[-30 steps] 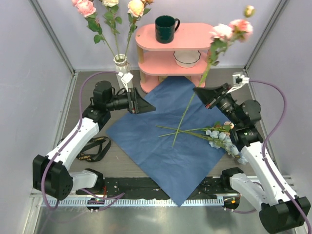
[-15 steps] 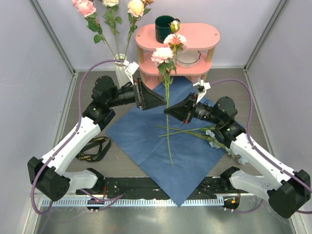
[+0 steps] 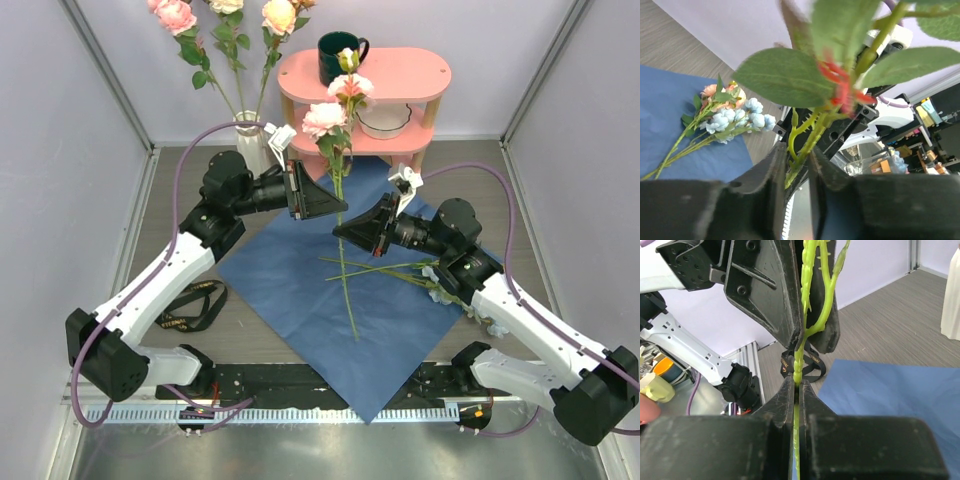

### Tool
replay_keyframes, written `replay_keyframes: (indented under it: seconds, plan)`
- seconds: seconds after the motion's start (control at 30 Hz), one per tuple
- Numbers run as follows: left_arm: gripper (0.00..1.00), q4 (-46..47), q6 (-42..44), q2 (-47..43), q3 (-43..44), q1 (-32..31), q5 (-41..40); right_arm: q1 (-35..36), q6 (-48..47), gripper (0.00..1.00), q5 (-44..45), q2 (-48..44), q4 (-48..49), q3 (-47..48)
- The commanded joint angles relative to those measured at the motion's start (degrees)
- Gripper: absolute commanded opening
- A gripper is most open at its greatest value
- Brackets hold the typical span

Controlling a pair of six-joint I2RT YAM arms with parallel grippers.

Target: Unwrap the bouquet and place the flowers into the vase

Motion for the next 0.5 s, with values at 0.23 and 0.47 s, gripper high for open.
replay_keyframes:
  seconds: [0.23, 0.47]
  plan:
    - [0.0, -7.1, 6.4, -3.7, 3.0, -0.3, -8.7, 2.0, -5.8, 0.23, 7.9, 0.9, -4.4, 5.6]
    - [0.0, -29.5, 18.8, -7.1, 8.8, -0.2, -31.3, 2.0, -7.4, 0.71, 23.9, 2.5, -11.5, 9.5]
